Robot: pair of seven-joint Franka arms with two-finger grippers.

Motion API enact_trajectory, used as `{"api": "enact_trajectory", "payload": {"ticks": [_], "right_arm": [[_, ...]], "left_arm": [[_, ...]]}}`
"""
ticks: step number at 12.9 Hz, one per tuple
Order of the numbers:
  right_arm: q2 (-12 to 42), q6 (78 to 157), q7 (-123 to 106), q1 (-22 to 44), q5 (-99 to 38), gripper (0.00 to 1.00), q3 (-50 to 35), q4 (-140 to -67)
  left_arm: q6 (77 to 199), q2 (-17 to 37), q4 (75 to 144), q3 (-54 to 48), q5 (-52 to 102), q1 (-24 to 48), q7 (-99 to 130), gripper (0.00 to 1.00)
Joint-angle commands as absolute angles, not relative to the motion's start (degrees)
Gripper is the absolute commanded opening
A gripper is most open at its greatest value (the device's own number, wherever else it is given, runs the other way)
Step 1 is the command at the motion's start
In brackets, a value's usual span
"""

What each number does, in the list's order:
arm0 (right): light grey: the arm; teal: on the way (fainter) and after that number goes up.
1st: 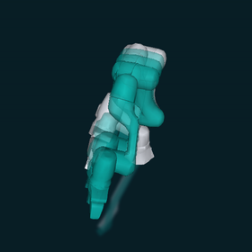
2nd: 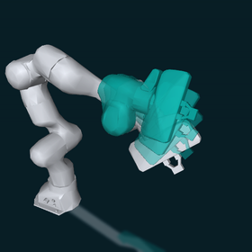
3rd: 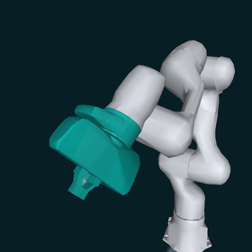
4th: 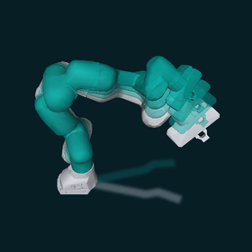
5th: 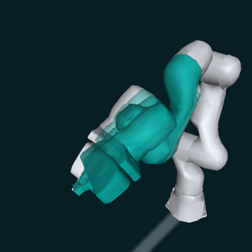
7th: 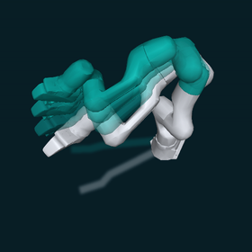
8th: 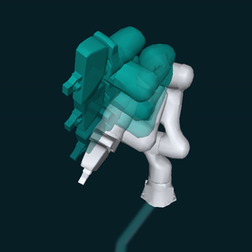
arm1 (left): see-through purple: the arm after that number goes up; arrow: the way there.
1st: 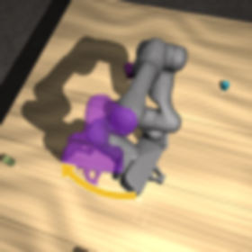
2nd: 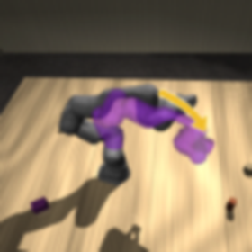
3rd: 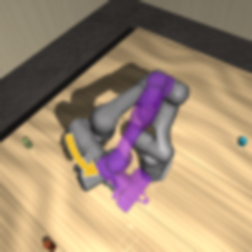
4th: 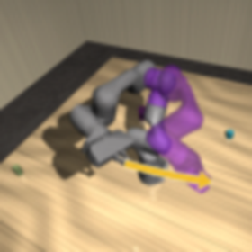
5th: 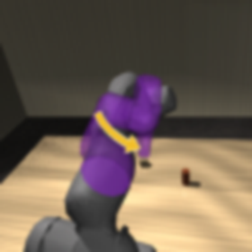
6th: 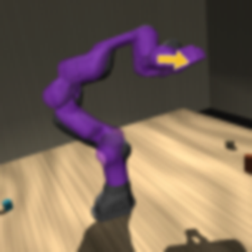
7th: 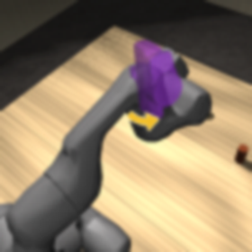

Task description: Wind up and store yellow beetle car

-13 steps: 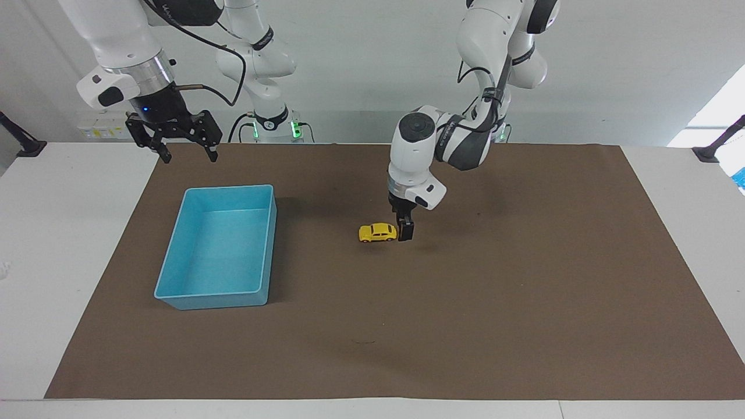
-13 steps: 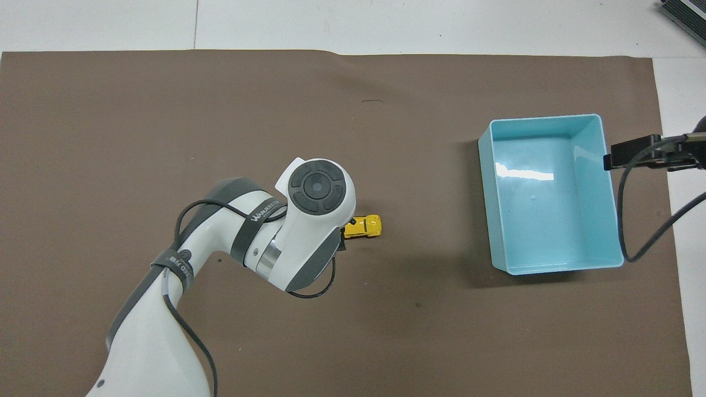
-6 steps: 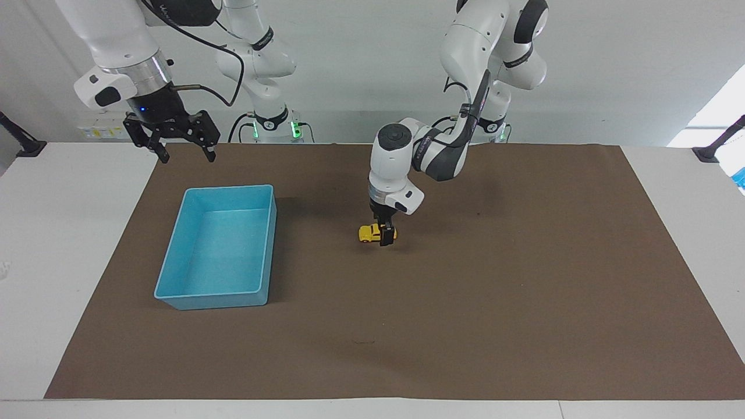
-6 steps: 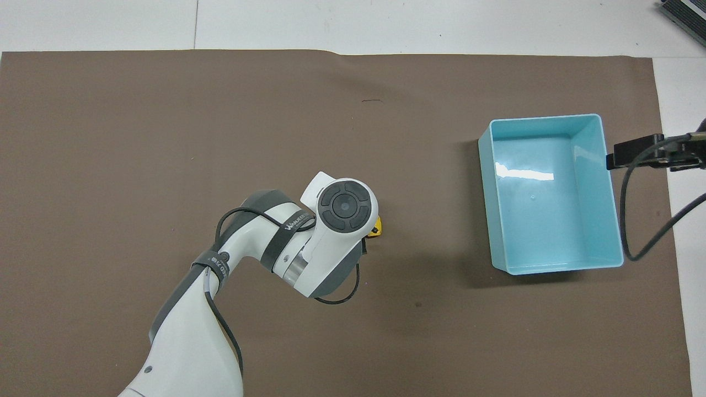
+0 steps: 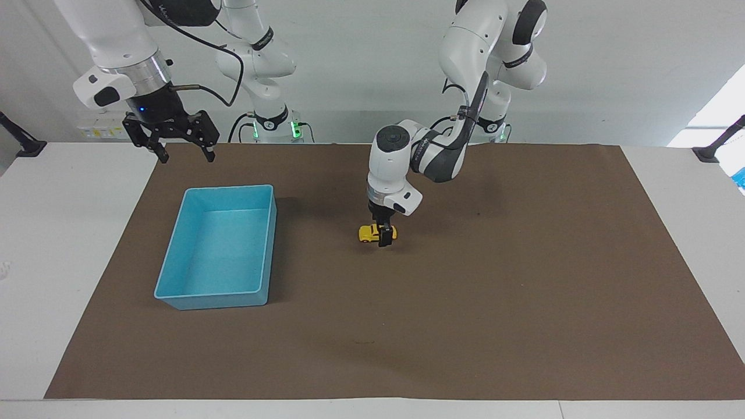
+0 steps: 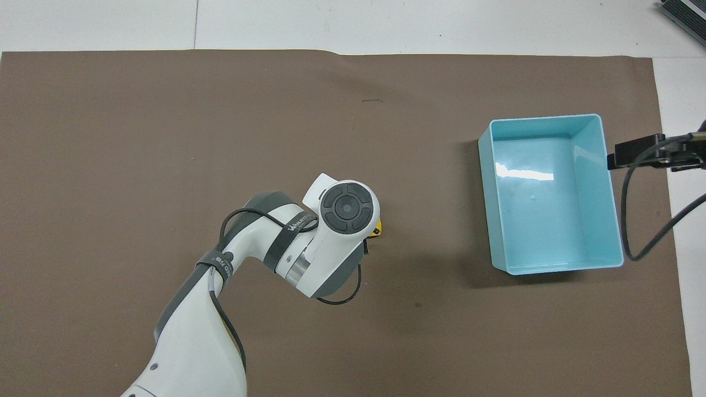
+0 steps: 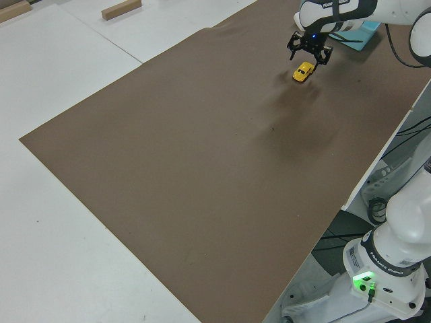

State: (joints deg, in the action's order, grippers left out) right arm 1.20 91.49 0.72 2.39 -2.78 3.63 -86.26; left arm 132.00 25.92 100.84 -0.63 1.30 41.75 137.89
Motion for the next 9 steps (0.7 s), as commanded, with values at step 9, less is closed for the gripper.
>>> {"api": "enact_trajectory", "payload": {"ticks": [9], "right_arm": [[0.62, 90.53, 1.85, 1.93, -2.64, 1.00, 3.43, -86.22]], "left_arm": [[132.98, 25.84, 103.27, 0.35, 1.93, 42.80, 135.35, 0.10]]}}
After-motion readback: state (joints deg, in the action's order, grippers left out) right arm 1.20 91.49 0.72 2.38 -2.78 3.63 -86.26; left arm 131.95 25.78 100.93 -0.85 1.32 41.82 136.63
